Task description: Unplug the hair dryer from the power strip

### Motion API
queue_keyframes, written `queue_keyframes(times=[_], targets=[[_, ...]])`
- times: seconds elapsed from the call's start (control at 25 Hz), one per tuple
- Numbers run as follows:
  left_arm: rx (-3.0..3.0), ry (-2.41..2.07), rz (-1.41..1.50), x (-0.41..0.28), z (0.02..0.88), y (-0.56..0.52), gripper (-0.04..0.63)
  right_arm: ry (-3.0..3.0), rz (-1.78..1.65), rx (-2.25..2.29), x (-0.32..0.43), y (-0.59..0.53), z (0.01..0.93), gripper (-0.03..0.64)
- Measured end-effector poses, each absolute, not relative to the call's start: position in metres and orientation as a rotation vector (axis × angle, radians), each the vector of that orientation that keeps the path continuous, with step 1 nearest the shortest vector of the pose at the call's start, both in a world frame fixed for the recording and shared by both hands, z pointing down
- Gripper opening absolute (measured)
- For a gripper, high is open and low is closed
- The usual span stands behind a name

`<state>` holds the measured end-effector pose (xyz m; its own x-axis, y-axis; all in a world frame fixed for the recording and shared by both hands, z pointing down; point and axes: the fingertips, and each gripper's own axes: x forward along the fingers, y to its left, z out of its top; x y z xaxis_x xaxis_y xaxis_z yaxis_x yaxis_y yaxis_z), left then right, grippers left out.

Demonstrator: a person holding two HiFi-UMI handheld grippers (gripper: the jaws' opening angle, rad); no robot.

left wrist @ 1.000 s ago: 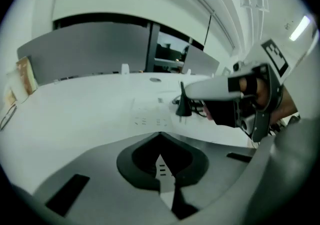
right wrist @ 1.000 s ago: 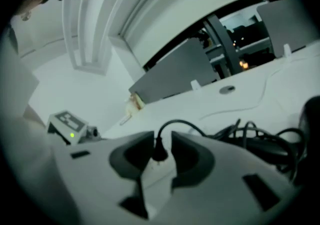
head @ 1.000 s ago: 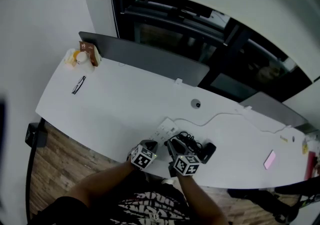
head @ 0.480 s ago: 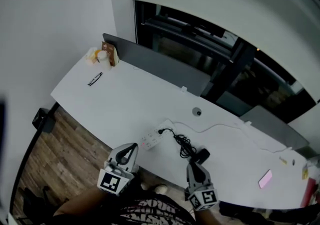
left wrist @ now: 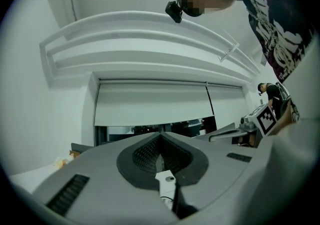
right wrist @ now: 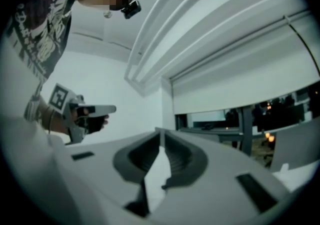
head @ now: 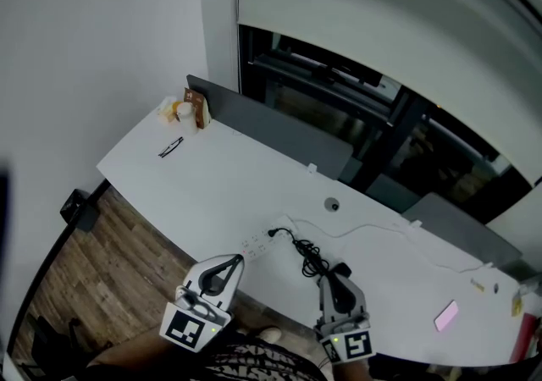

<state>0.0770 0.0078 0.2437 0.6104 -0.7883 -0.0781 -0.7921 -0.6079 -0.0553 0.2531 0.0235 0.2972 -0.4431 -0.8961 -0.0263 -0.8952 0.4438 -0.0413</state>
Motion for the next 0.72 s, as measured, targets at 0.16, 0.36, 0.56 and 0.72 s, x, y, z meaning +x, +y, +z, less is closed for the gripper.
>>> queue_keyframes(times=[0.16, 0.36, 0.56, 0.72], targets=[[-2.758, 1.281, 0.007, 0.080, 0.257, 0.001, 0.028, 2.661, -0.028, -1.620, 0.242, 0.020, 0.302, 0.051], [-2.834, 1.165, 0.016, 0.089, 0.262, -0.016, 0.028, 2.606, -0.089, -1.693, 0.233, 0.005, 0.301, 0.051], [-2.898, 1.111, -0.014, 0.072, 0.274, -0.045, 0.028, 2.594, -0.086, -1.768, 0.210, -0.010, 0.300, 0.051], [-2.938, 1.057, 0.000, 0.057, 0.280, -0.070, 0.028, 2.591, -0.110, -1.855, 0.195, -0.024, 0.305, 0.048]])
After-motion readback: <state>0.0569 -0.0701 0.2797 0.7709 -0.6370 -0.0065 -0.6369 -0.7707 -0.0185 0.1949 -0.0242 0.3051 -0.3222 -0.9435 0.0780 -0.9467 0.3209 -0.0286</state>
